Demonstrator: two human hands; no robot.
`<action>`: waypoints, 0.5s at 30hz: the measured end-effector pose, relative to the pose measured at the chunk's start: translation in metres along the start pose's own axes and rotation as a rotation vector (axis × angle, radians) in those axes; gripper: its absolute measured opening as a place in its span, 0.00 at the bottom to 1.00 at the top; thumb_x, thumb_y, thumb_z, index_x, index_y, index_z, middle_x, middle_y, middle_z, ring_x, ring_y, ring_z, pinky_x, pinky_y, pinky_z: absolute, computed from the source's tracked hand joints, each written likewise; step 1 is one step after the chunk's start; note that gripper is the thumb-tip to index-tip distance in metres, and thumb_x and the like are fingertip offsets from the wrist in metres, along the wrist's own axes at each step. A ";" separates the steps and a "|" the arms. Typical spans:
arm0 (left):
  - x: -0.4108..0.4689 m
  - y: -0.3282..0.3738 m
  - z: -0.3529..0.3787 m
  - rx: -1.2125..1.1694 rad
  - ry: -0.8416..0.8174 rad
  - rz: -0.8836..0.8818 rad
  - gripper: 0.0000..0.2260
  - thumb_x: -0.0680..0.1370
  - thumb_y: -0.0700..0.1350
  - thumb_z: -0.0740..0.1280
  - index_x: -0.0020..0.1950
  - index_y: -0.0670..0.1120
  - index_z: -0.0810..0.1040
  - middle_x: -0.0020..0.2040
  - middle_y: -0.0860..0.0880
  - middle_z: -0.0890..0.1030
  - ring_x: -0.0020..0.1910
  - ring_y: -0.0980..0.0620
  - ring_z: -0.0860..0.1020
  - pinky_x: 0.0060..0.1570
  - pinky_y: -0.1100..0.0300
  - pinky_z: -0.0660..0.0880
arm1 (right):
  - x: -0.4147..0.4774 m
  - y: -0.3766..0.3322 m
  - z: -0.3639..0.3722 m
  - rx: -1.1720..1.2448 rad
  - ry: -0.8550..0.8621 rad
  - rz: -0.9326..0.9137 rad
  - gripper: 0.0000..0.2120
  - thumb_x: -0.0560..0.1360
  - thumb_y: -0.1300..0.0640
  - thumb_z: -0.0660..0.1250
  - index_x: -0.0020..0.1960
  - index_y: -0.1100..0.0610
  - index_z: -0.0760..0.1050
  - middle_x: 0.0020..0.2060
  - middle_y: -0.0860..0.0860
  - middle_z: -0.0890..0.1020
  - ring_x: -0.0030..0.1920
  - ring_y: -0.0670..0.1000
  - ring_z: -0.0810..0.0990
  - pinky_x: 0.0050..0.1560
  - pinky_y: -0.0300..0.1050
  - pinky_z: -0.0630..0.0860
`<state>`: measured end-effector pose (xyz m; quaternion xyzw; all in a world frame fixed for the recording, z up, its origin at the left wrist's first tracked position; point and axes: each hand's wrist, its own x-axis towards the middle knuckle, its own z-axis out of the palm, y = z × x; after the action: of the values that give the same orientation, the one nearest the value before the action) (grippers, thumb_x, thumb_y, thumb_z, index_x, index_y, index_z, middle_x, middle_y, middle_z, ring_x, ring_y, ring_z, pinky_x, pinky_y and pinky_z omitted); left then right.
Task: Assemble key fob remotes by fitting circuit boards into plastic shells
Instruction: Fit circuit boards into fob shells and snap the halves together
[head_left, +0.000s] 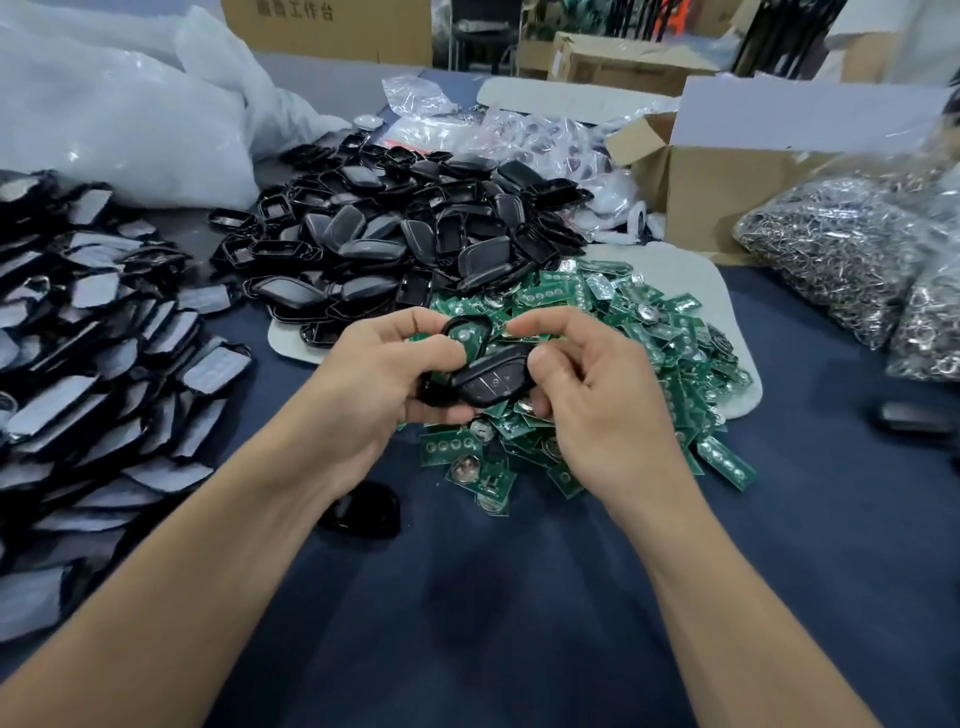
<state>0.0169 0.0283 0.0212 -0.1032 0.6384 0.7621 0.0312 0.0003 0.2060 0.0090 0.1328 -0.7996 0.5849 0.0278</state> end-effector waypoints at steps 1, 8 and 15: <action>0.000 0.000 0.000 -0.016 -0.010 -0.007 0.06 0.79 0.32 0.68 0.47 0.43 0.79 0.42 0.42 0.85 0.36 0.46 0.85 0.29 0.59 0.80 | 0.000 0.001 0.000 -0.006 0.001 0.002 0.15 0.82 0.65 0.61 0.52 0.47 0.82 0.27 0.51 0.76 0.30 0.55 0.71 0.29 0.47 0.67; 0.001 0.002 -0.004 -0.115 -0.050 -0.032 0.03 0.81 0.34 0.66 0.49 0.40 0.76 0.42 0.40 0.84 0.36 0.47 0.85 0.32 0.61 0.81 | 0.000 0.007 0.004 0.056 0.120 0.112 0.13 0.81 0.59 0.62 0.49 0.47 0.84 0.26 0.47 0.79 0.26 0.44 0.73 0.31 0.45 0.70; 0.000 0.002 -0.005 -0.101 -0.092 -0.050 0.05 0.82 0.34 0.65 0.52 0.35 0.81 0.47 0.40 0.86 0.41 0.48 0.85 0.37 0.60 0.82 | -0.005 0.005 0.014 0.091 0.252 0.145 0.09 0.77 0.55 0.62 0.47 0.40 0.72 0.31 0.48 0.84 0.30 0.48 0.83 0.33 0.55 0.80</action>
<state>0.0175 0.0227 0.0222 -0.0855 0.5942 0.7963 0.0745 0.0055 0.1956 -0.0009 0.0012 -0.7699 0.6332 0.0794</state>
